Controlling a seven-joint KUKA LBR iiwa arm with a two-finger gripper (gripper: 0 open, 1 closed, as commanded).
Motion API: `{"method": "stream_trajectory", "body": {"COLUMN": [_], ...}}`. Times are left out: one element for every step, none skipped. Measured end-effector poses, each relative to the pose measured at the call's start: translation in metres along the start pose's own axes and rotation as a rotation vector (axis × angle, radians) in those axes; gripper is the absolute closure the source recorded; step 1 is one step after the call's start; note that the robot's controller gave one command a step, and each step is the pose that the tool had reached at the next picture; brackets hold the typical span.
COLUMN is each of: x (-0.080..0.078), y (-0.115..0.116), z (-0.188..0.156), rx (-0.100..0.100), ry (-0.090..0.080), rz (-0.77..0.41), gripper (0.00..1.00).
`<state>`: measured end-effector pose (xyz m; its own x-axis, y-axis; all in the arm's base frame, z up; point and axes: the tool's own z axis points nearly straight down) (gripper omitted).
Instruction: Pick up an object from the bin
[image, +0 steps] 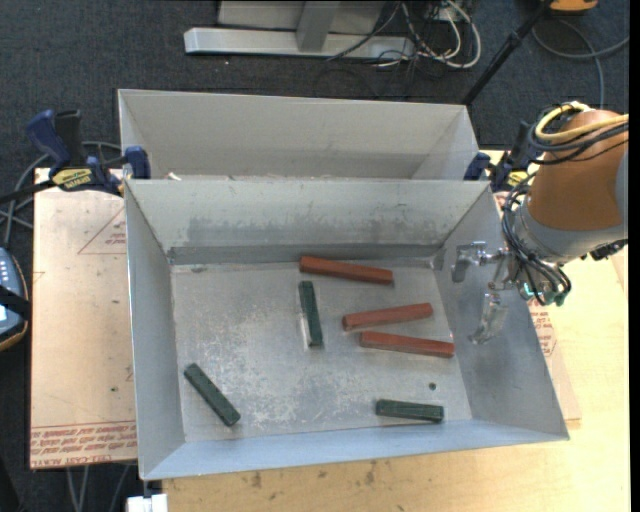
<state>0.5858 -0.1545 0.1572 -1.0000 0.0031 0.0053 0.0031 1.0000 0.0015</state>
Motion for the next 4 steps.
{"method": "stream_trajectory", "body": {"x": [0.008, 0.006, 0.020, 0.050], "y": [0.045, 0.043, 0.045, 0.093], "z": [0.090, 0.085, 0.084, -0.064], "rx": [-0.001, 0.001, 0.005, 0.005], "ry": [-0.006, -0.010, -0.017, -0.015], "rz": [-0.150, -0.151, -0.511, -0.588], "gripper": [0.00, 1.00, 1.00, 1.00]}}
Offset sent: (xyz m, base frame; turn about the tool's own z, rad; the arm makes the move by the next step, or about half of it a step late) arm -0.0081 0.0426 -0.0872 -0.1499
